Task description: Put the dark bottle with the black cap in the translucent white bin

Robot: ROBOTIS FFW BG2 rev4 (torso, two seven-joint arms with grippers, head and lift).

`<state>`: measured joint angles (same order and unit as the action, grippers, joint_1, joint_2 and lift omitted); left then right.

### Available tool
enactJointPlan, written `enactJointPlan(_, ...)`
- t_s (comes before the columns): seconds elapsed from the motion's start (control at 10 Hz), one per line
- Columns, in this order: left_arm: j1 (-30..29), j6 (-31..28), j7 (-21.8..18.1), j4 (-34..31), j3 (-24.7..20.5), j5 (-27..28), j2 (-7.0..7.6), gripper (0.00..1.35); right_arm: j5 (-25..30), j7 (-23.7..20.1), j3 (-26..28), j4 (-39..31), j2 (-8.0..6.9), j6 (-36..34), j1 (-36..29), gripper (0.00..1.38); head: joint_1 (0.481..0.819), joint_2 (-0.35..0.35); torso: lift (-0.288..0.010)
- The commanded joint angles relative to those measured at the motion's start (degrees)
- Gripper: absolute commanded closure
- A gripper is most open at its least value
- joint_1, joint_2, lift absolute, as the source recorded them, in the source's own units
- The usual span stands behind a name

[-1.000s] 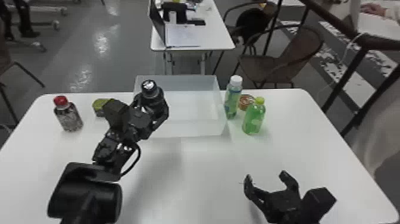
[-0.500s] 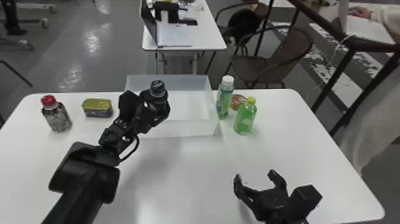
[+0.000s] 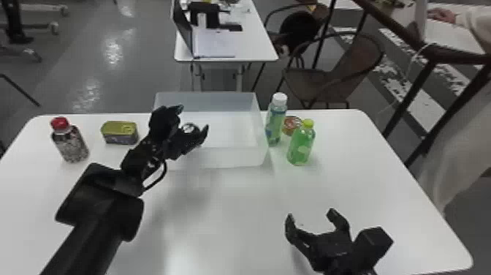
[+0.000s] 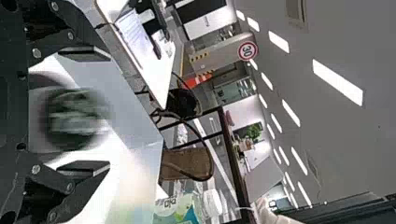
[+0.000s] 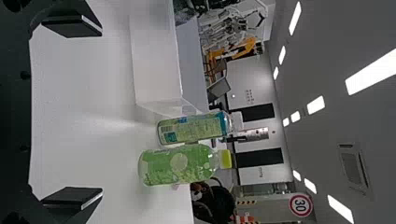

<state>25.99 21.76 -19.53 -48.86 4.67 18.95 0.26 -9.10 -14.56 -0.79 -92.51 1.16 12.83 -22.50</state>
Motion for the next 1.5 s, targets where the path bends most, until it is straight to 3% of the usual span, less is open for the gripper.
enactJointPlan(0.0,-0.06,0.92,0.19,-0.01,-0.98,-0.14,0.09,0.25,-0.04,-0.03,0.0,0.05,-0.11,0.0,0.0,0.09,0.695,-0.092,-0.094)
enactJointPlan(0.1,-0.15,2.06,0.19,-0.18,-1.6,-0.67,0.09,0.11,-0.04,-0.12,0.09,-0.04,-0.11,0.0,-0.09,0.09,0.695,-0.086,-0.094)
enactJointPlan(0.3,-3.75,2.32,0.89,-4.93,-1.86,-5.68,0.62,0.12,-0.04,-0.21,0.09,-0.21,-0.11,0.0,-0.26,0.09,0.695,-0.076,-0.094)
enactJointPlan(0.8,-24.58,1.53,6.08,-24.7,-4.58,-17.55,0.8,0.12,0.04,-0.21,0.26,-0.65,0.16,0.0,-0.79,0.09,0.695,-0.028,-0.094)
enactJointPlan(0.9,-29.15,2.68,8.72,-29.01,-5.2,-18.86,0.97,0.12,0.13,-0.21,0.26,-0.65,0.33,0.0,-0.7,0.09,0.695,-0.014,-0.094)
enactJointPlan(1.1,-38.2,7.6,18.12,-34.02,-5.2,-21.68,0.97,0.12,0.13,-0.12,0.26,-0.74,0.86,0.0,-0.62,0.09,0.695,0.021,-0.094)
enactJointPlan(1.3,-45.67,7.77,20.41,-37.89,-5.29,-23.96,0.8,0.12,0.31,-0.21,0.26,-1.0,1.04,-0.09,-0.79,0.09,0.695,0.071,-0.094)
enactJointPlan(1.4,-49.54,3.99,20.76,-41.05,-5.46,-24.49,0.8,0.12,0.4,-0.12,0.26,-1.09,1.12,-0.26,-0.97,0.09,0.695,0.08,-0.094)
